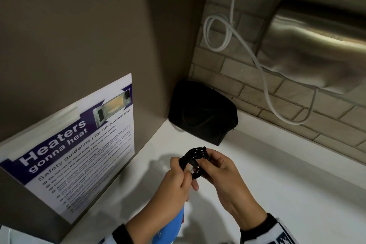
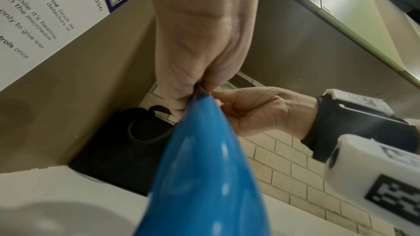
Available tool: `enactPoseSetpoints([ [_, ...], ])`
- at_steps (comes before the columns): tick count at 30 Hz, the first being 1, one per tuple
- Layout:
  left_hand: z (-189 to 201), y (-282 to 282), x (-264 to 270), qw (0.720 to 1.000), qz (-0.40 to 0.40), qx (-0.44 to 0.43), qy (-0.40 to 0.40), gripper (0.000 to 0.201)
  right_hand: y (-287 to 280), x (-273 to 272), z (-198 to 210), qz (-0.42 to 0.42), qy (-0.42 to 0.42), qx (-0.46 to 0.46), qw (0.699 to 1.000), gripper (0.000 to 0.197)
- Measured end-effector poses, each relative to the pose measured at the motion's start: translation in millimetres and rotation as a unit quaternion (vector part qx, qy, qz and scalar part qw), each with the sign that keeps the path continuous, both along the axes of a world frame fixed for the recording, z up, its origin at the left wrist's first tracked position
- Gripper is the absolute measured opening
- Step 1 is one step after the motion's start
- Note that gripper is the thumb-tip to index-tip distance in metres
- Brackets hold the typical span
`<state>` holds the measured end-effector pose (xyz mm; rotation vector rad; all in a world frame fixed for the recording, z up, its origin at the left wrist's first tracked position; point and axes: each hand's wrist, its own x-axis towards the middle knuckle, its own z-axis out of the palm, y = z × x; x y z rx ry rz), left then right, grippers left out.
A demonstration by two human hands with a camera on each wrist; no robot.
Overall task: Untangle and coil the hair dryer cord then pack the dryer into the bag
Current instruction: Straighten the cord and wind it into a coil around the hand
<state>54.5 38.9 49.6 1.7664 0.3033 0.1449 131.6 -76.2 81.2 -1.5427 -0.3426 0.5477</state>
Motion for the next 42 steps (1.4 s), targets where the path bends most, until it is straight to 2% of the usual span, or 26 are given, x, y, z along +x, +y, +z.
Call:
enactPoseSetpoints([
  [7,1.2,-1.5,-4.9,0.998,0.025,-0.005,-0.054,0.013,2.1,-0.3,-3.8,0.009,-0.004,0.024,1.000,0.019],
  [16,0.8,3.1,-2.0,0.992,-0.039,-0.104,-0.057,0.019,-14.3,18.8,4.4,0.117,0.027,-0.001,0.993,0.023],
  [20,-6.9,8.2,1.3,0.992,-0.018,-0.115,-0.037,0.020,-13.6,20.5,8.2,0.162,0.045,-0.027,0.985,0.036],
  [22,-10.5,11.1,2.8,0.994,0.001,-0.105,-0.022,0.020,-12.3,18.2,7.9,0.173,0.087,-0.031,0.981,0.034],
  [24,-10.4,11.2,4.0,0.995,0.011,-0.098,-0.018,0.021,-11.1,14.8,8.8,0.167,0.164,-0.012,0.972,0.023],
  [26,-10.4,12.4,5.3,0.994,0.028,-0.102,-0.019,0.021,-7.9,11.8,10.0,0.145,0.226,-0.002,0.963,0.018],
  [28,-11.4,16.5,7.5,0.994,0.035,-0.103,-0.013,0.020,-5.4,10.4,11.8,0.116,0.251,-0.027,0.961,0.013],
  [31,-9.7,20.4,8.6,0.990,0.006,-0.135,-0.027,0.026,-5.4,10.6,16.3,0.129,0.281,-0.058,0.949,0.021],
  [34,-2.9,20.7,15.3,0.984,-0.011,-0.173,-0.033,0.043,-5.9,11.1,23.2,0.161,0.265,-0.085,0.947,0.026],
  [38,4.1,15.3,26.7,0.979,0.026,-0.199,-0.028,0.051,-1.6,3.7,24.4,0.127,0.177,-0.099,0.971,0.028],
  [39,5.0,14.0,28.1,0.974,0.038,-0.220,-0.030,0.051,-0.8,0.5,23.2,0.110,0.151,-0.105,0.977,0.029],
  [42,8.0,12.0,28.8,0.964,0.077,-0.252,-0.034,0.033,0.5,-9.0,23.0,0.049,0.094,-0.122,0.987,0.033],
])
